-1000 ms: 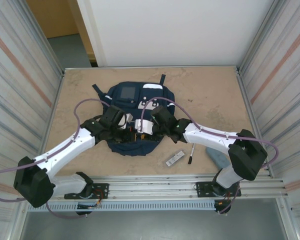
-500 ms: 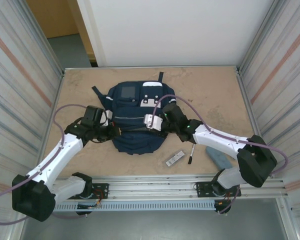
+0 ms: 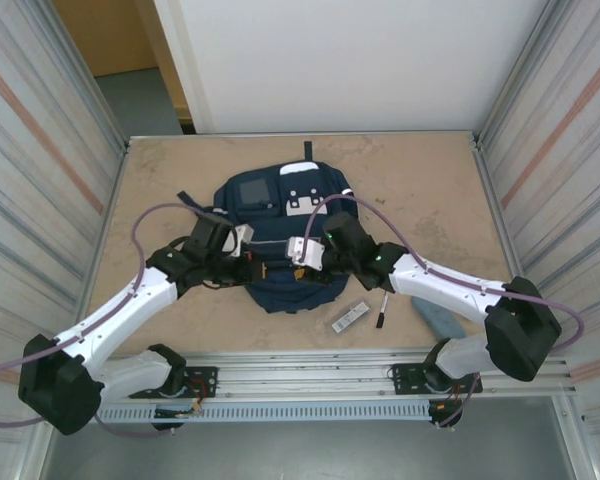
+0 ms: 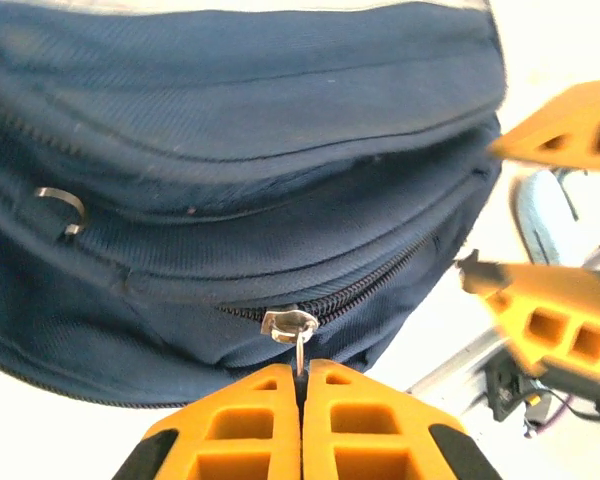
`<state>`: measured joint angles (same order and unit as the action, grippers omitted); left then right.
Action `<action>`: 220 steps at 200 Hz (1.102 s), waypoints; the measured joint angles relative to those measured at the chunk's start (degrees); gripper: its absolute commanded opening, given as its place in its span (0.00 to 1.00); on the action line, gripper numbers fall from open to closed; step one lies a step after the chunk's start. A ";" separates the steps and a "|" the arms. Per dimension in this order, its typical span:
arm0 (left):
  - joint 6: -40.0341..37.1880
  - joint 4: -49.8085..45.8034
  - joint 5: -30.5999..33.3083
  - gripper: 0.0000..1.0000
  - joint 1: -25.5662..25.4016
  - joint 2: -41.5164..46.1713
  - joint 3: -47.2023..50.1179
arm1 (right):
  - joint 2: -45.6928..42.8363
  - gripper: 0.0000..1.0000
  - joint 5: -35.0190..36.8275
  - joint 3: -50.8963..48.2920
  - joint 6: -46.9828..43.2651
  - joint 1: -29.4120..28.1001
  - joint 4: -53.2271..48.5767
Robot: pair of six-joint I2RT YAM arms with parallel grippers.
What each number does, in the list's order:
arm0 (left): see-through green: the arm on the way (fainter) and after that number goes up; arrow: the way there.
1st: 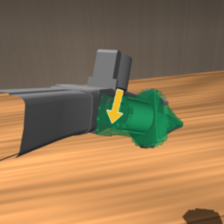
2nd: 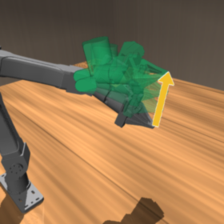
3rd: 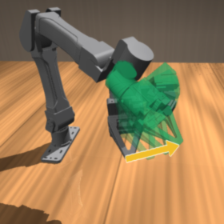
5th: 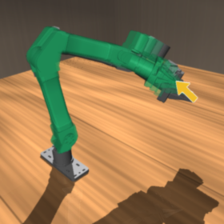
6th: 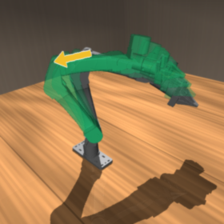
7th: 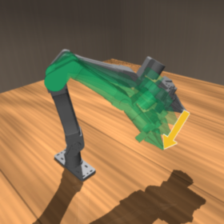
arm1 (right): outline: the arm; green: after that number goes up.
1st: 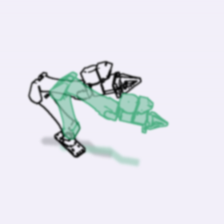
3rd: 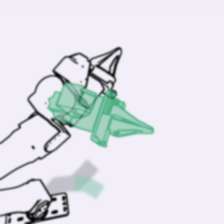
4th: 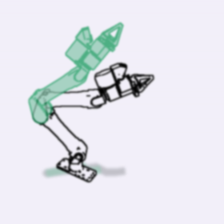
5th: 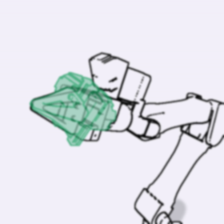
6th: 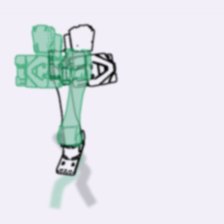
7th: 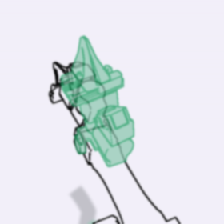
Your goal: Pack books, pencil case, and school supplies into a backpack
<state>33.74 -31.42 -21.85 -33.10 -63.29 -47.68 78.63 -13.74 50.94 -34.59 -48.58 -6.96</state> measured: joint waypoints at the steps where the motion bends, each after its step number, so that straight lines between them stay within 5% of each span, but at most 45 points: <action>1: 0.00 0.00 -0.02 0.00 -0.17 -0.09 -0.15 | 0.04 0.46 -0.04 0.07 0.00 -0.13 0.02; 30: 0.63 0.24 -0.61 0.00 -1.44 -2.32 -1.84 | 2.47 0.43 -0.31 1.66 0.02 -0.79 0.83; 64: 1.03 -0.33 0.66 0.00 -1.90 -4.33 -1.88 | 6.49 0.00 0.46 2.91 -0.26 -1.44 0.70; 99: 1.05 -1.97 3.02 0.00 1.68 -2.86 -1.49 | 5.92 0.00 0.57 2.84 -0.46 -1.55 1.14; 127: 1.95 -2.82 6.62 0.00 9.90 0.92 1.20 | 1.90 0.00 -0.59 1.75 -0.15 -0.22 1.75; 168: 2.51 0.22 1.99 0.00 23.32 -1.25 3.58 | -3.26 0.00 -2.86 1.66 -0.39 -1.09 0.02; 220: -0.55 -1.62 1.53 0.00 25.27 -15.23 -4.15 | -5.05 0.00 -0.63 0.87 -0.59 -2.19 -2.19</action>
<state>33.19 -33.04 -20.32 -7.84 -78.52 -51.83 73.58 -14.37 51.81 -35.18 -50.76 -9.15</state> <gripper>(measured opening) 0.053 0.047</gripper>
